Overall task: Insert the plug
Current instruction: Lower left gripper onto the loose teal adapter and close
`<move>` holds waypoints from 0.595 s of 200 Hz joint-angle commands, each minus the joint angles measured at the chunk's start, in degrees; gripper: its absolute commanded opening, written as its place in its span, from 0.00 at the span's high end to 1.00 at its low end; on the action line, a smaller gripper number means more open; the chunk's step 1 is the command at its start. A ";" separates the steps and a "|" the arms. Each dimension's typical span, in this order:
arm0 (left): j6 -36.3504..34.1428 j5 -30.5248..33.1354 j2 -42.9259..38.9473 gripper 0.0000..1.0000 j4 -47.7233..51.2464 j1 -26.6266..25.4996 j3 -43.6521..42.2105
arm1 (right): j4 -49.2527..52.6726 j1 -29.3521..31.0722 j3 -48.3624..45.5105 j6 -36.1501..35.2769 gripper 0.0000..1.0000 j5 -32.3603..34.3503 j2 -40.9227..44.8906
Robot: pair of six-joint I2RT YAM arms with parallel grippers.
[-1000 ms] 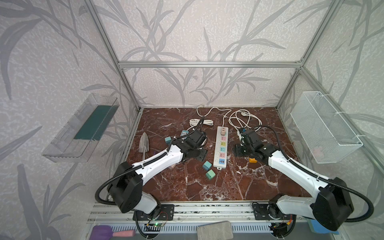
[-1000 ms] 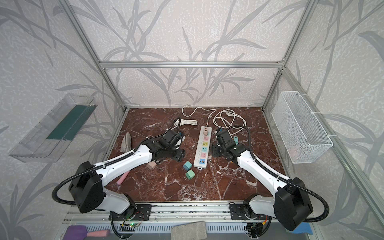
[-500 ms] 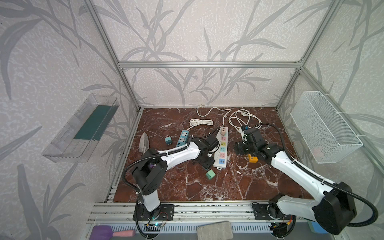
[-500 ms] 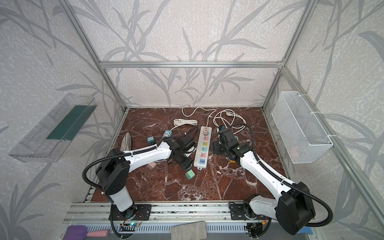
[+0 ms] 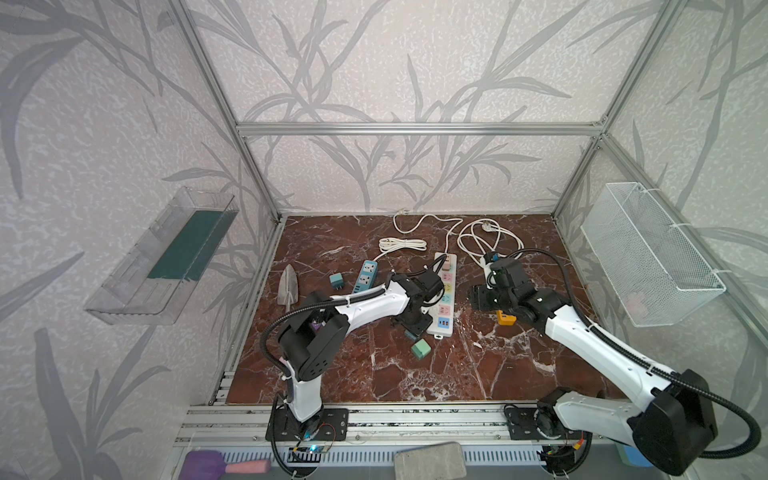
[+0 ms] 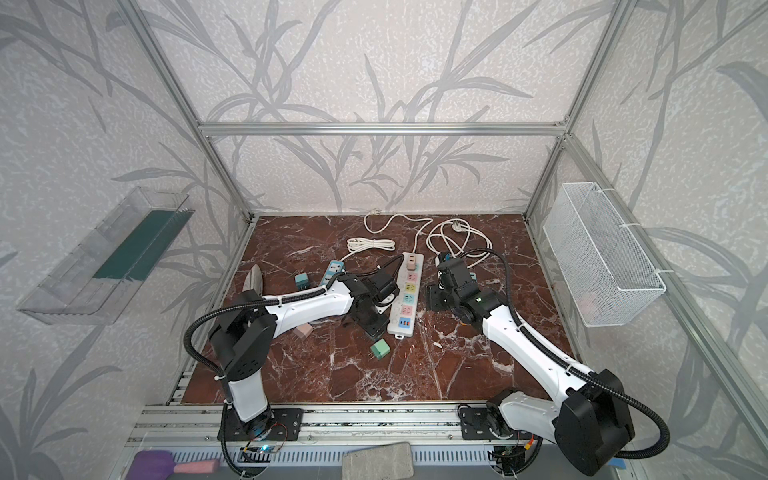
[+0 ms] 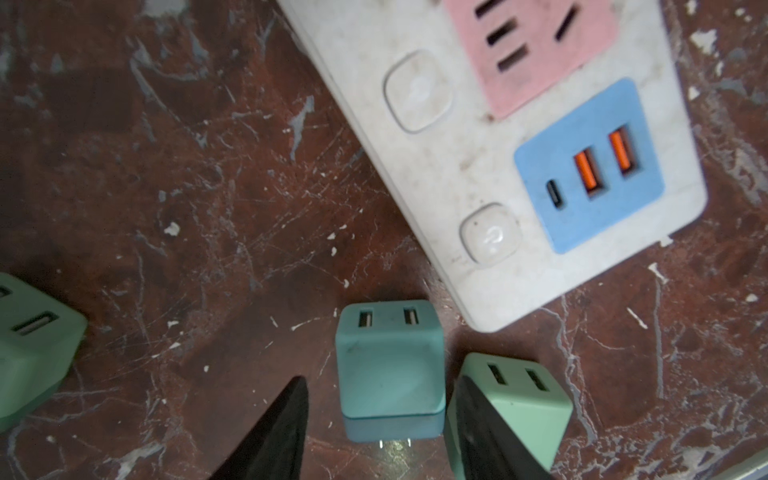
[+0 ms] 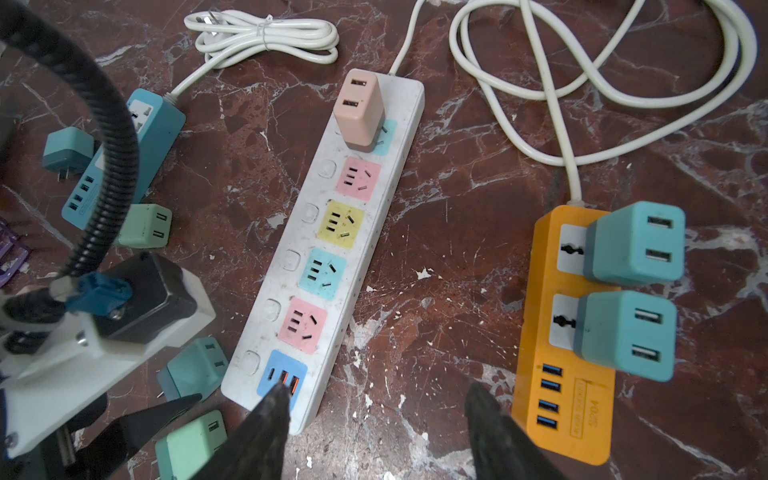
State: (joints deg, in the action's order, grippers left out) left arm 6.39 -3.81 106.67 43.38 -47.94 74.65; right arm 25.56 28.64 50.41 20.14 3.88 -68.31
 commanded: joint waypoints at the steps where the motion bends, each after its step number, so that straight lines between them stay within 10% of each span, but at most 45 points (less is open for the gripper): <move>1: -0.84 1.31 1.01 0.43 1.98 -0.13 1.55 | -0.27 -0.29 -0.91 0.64 0.33 -0.28 1.76; 119: 2.93 4.80 2.58 0.51 1.69 2.45 0.79 | -0.52 -0.36 -1.46 1.22 0.33 -0.72 2.21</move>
State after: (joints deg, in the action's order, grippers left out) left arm 7.31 -1.13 109.69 43.81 -47.18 74.70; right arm 25.52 28.45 49.63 21.12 3.51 -67.40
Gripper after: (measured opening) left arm 0.513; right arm 0.670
